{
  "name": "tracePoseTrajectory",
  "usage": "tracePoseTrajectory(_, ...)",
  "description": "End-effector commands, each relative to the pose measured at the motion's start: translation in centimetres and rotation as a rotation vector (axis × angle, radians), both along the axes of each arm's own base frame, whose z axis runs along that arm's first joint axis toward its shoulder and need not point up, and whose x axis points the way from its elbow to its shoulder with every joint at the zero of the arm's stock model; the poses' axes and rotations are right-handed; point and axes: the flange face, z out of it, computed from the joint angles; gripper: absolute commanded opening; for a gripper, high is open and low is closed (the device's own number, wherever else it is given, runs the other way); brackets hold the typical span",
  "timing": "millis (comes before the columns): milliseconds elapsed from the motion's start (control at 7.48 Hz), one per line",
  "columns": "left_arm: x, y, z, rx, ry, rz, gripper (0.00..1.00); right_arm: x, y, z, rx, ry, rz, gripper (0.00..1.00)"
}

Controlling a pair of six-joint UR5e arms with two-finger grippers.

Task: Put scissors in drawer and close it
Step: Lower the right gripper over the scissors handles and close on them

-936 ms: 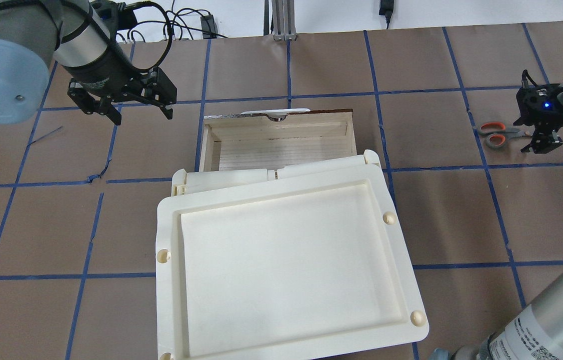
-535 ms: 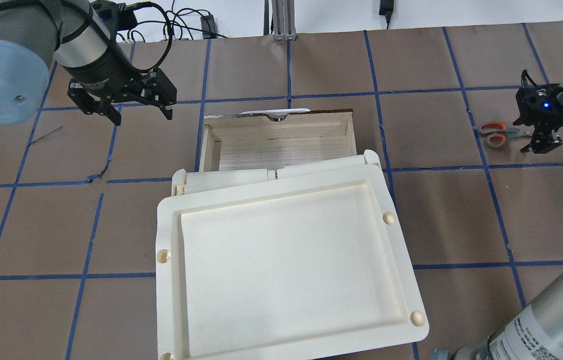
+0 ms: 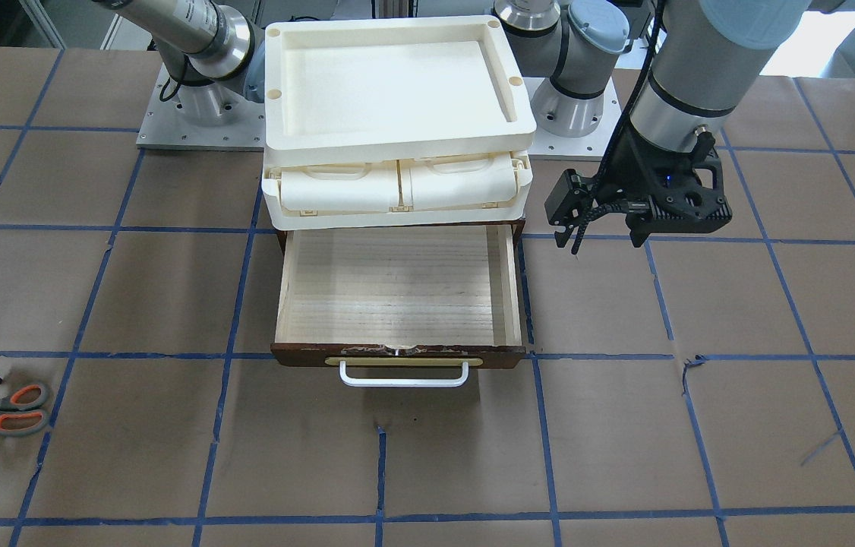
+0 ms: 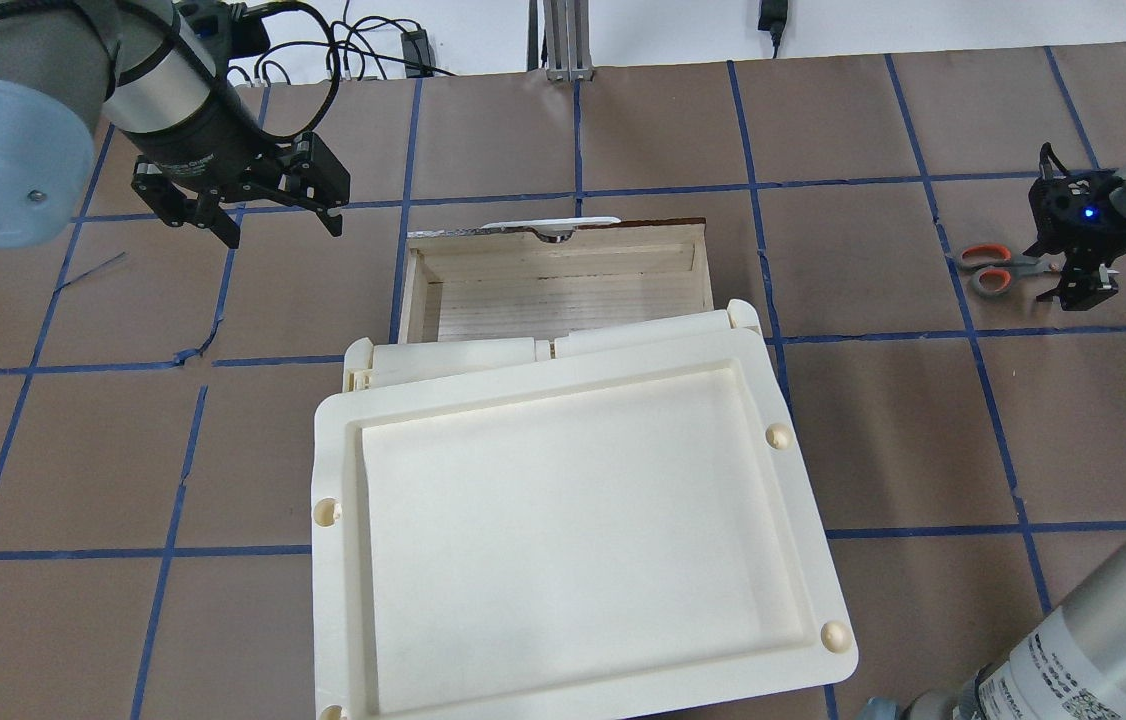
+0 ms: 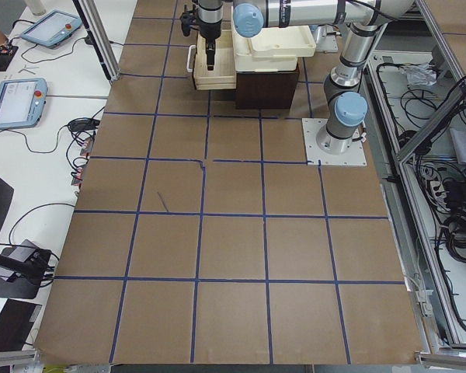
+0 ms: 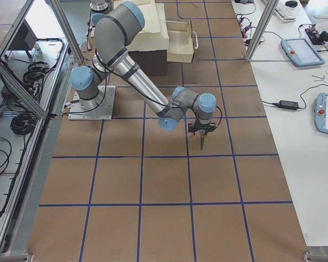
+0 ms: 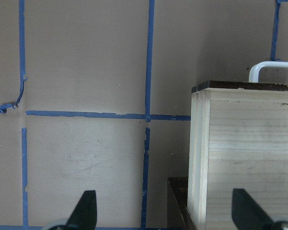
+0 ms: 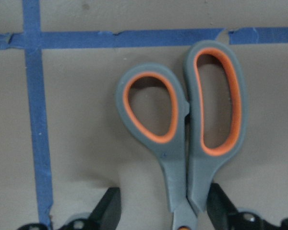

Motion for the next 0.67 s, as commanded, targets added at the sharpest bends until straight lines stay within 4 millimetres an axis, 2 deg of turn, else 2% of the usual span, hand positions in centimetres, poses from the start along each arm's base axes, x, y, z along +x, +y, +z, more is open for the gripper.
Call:
tracePoseTrajectory(0,0.0,0.0,0.0,-0.001,0.001,-0.001,1.00,0.0,0.0,0.2,-0.002,0.001,-0.003,0.15)
tracePoseTrajectory(134,0.0,0.0,-0.1,0.002,0.001,-0.001,1.00,0.2,-0.1,0.6,-0.008,0.004,-0.012,0.08)
tracePoseTrajectory(268,0.0,0.0,-0.1,0.002,0.001,-0.001,1.00,1.1,-0.4,1.6,-0.021,0.013,-0.009,0.06)
tracePoseTrajectory(535,0.1,-0.1,-0.1,0.001,0.002,-0.022,1.00,2.9,-0.8,6.5,-0.070,0.045,-0.061,0.04)
